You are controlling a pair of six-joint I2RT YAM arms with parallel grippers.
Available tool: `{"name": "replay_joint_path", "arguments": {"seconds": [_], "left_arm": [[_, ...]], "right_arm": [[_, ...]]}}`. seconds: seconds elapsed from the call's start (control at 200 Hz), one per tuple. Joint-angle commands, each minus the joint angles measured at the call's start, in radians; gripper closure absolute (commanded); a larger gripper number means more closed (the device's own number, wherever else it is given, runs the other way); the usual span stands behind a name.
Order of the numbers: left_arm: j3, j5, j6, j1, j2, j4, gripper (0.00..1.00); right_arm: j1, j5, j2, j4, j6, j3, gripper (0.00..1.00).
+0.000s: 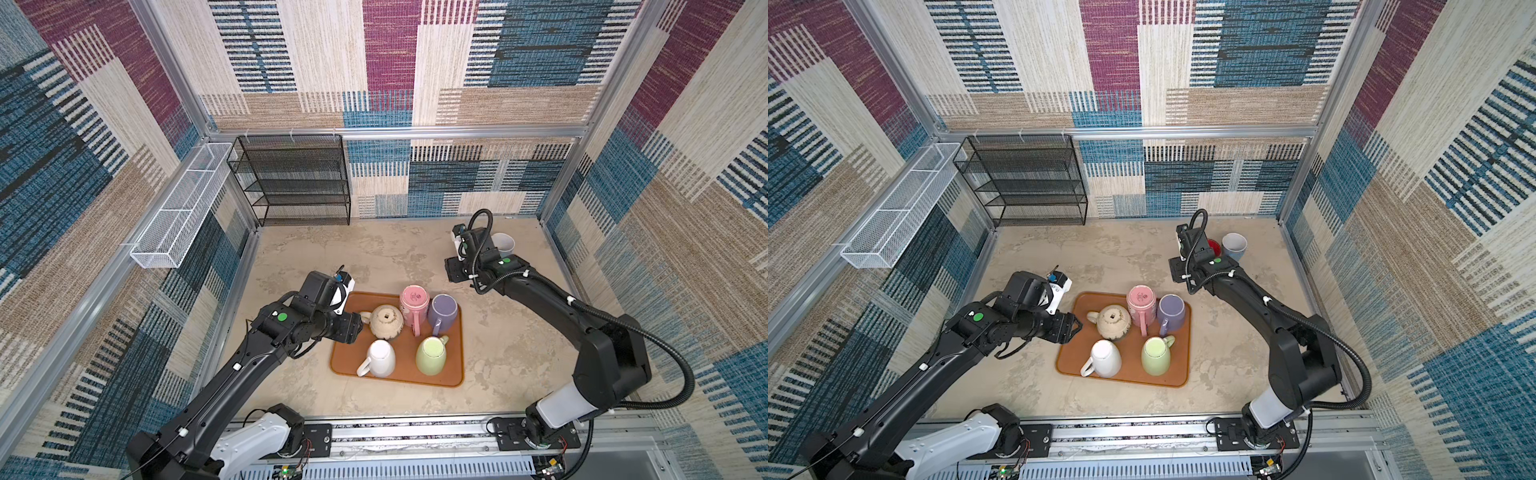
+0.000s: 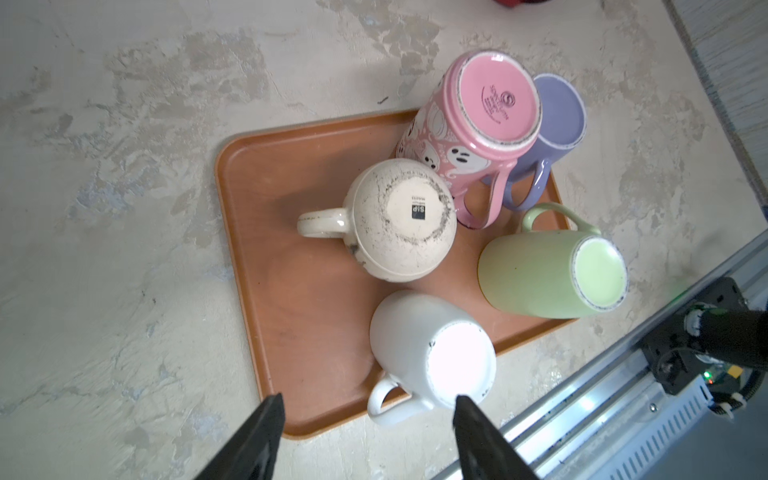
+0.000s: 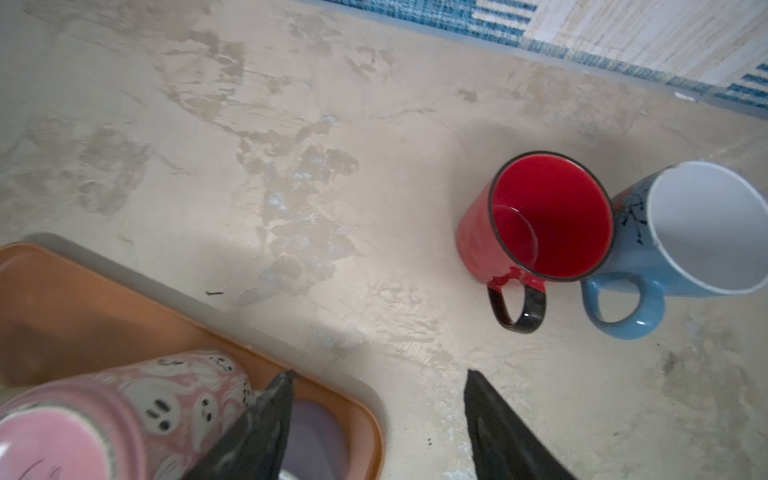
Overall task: Turn the mug right side up
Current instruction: 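Release the red mug with the right gripper while the left gripper nears the white mug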
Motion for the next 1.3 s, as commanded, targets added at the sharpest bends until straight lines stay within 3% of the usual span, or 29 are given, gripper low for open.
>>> {"name": "replay_joint_path", "arguments": {"seconds": [0.0,0.225,0.411,0.641,1.067,1.292], "left_arm": [[0.002,-0.004,0.013,-0.027,0.011,-0.043,0.33],[-0.027,-0.020,-0.045,-0.120,0.049,-0.041,0.41],[-0.063,-0.065,-0.103,-0.214,0.068,-0.028,0.43],[-0.110,-0.147,-0.179,-0.330,0.069,-0.017,0.37],[-0.218,-0.165,-0.266,-0.361,0.115,0.098,0.36],[-0.260,-0.169,-0.278,-0.362,0.133,0.152,0.42]], "right_arm": [[0.025,-0.129,-0.090,0.157,0.030,-0.084,0.33],[0.036,-0.286,-0.244,0.249,0.074,-0.228,0.32],[0.036,-0.312,-0.325,0.266,0.070,-0.299,0.32],[0.035,-0.360,-0.369,0.294,0.074,-0.345,0.31],[0.036,-0.401,-0.377,0.312,0.078,-0.353,0.31],[0.036,-0.403,-0.368,0.313,0.080,-0.354,0.31]]}}
